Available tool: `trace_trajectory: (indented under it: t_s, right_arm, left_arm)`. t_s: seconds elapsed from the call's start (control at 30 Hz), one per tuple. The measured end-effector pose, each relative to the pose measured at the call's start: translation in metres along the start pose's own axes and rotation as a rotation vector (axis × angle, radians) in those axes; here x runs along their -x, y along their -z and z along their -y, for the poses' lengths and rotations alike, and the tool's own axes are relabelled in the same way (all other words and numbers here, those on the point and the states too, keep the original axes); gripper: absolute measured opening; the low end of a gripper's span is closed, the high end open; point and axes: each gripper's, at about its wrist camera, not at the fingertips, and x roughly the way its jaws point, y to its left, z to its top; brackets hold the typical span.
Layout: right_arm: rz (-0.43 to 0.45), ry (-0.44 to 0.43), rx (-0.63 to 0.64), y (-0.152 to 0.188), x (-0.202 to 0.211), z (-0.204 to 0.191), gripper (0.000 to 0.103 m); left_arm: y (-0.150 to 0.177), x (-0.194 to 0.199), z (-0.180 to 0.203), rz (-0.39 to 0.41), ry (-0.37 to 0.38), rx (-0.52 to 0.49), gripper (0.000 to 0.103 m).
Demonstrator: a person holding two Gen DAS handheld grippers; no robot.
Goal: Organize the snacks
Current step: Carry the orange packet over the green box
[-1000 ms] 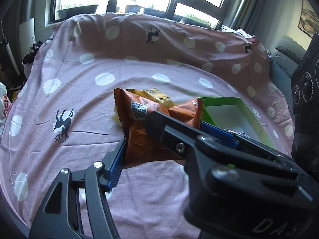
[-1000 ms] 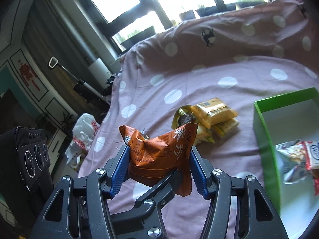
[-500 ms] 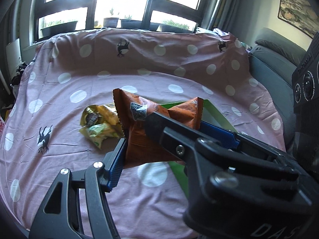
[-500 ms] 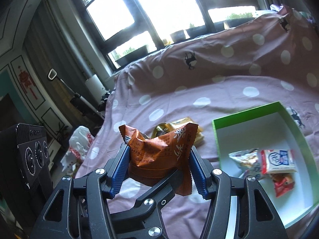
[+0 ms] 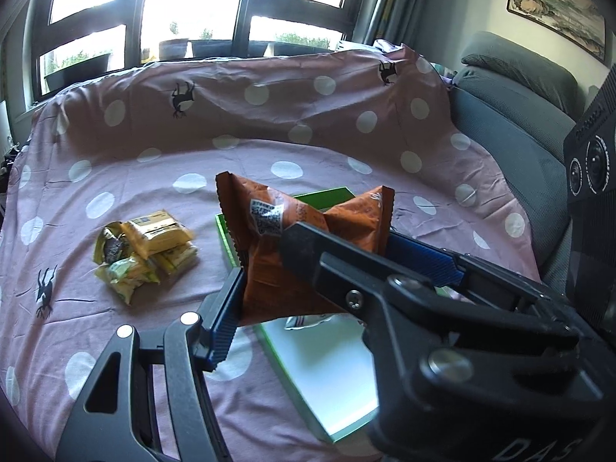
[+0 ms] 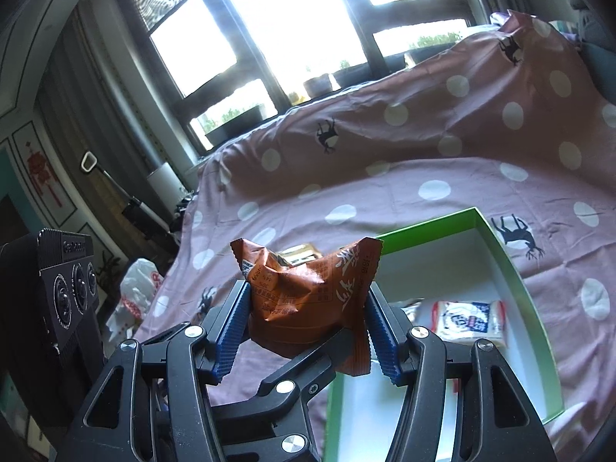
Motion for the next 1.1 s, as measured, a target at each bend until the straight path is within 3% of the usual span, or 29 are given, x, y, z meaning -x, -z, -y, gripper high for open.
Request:
trace_trajectory:
  t_s: [0.5,1.1]
  right_arm:
    - [-0.094,0.023,-0.196,0.001,-0.022,0.082,0.061]
    - [-0.155,0.048,-0.356,0.009,-0.033,0.124,0.061]
  left_arm:
    - [-0.002,-0.079,0.015,-0.179,0.121,0.073,0.061]
    - [0.002,-0.116,0.020,-0.253,0.143,0.101,0.061]
